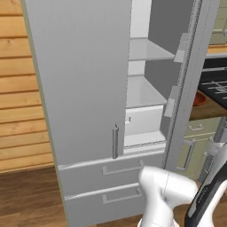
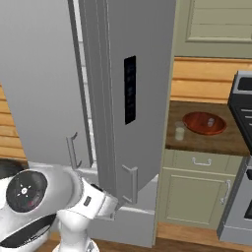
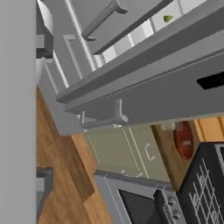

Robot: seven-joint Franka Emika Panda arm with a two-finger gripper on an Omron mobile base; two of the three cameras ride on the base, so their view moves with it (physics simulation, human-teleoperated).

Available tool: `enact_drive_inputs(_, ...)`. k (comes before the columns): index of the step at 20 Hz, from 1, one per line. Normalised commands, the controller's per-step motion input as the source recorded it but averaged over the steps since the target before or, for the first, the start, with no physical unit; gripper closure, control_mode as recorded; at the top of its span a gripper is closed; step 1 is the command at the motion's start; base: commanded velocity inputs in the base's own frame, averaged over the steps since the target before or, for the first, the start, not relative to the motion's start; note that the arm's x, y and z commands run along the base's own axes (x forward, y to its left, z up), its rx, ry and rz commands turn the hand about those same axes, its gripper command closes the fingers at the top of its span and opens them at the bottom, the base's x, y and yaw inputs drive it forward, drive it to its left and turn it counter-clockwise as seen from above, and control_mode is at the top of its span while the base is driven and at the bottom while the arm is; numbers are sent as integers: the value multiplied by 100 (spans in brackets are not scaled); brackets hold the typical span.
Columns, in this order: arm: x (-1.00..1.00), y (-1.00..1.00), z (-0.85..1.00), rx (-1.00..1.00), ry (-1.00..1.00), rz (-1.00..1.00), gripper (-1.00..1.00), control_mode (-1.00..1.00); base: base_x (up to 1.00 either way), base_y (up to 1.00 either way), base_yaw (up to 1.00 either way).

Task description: Grab a lemon wedge from the fridge and one ice cube from the ice bowl, and put them in the glass of lemonade.

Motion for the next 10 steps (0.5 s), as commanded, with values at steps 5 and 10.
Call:
enact_drive_inputs(5,1,100,98,-37,12,0,-100,-100,0,0,0)
enact_drive_inputs(10,32,100,38,-45,26,3,-100,-100,0,0,0)
